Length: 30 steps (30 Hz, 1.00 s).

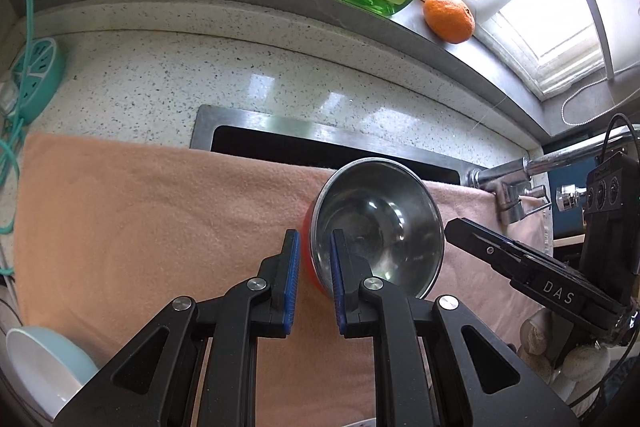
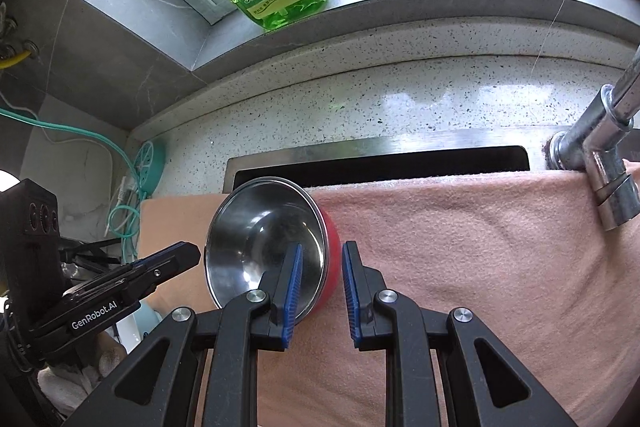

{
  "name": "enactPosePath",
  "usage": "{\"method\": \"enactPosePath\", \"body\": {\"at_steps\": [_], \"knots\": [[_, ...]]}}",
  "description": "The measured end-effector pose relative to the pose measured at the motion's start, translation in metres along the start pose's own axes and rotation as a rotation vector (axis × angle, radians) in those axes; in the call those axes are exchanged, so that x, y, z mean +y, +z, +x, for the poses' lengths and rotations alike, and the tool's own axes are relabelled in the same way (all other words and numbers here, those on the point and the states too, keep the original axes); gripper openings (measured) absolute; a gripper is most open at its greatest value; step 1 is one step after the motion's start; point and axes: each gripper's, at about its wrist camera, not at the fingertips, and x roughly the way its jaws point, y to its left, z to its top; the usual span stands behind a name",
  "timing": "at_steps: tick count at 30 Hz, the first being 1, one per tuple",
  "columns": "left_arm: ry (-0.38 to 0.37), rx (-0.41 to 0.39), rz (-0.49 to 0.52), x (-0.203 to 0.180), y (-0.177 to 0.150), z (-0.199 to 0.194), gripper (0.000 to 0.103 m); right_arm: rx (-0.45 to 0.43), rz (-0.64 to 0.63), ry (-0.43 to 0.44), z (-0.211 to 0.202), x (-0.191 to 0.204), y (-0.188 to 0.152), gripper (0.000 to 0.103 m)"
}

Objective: Organize plates and bowls
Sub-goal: 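Close both grippers on the red-bottomed steel bowl rim, then lift the red-bottomed bowl and carry it toward the large steel bowl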

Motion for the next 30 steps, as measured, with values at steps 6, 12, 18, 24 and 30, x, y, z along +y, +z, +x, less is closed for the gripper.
{"method": "enactPosePath", "body": {"at_steps": [6, 12, 18, 24, 30], "knots": [[0.000, 0.018, -0.003, 0.001, 0.000, 0.008, 0.013, 0.013, -0.003, -0.006, 0.008, -0.001, 0.002, 0.019], [0.009, 0.015, 0.005, 0.000, 0.001, 0.014, 0.013, 0.017, -0.009, -0.015, 0.011, 0.000, 0.003, 0.018], [0.013, 0.018, 0.016, -0.001, 0.000, 0.017, 0.013, 0.022, -0.012, -0.022, 0.014, -0.001, 0.001, 0.011], [0.019, 0.021, 0.023, 0.000, 0.000, 0.020, 0.011, 0.025, -0.010, -0.019, 0.017, -0.001, 0.000, 0.005], [0.005, 0.020, 0.016, 0.003, 0.000, 0.017, 0.009, 0.020, -0.018, -0.019, 0.016, 0.004, -0.001, 0.004]]}}
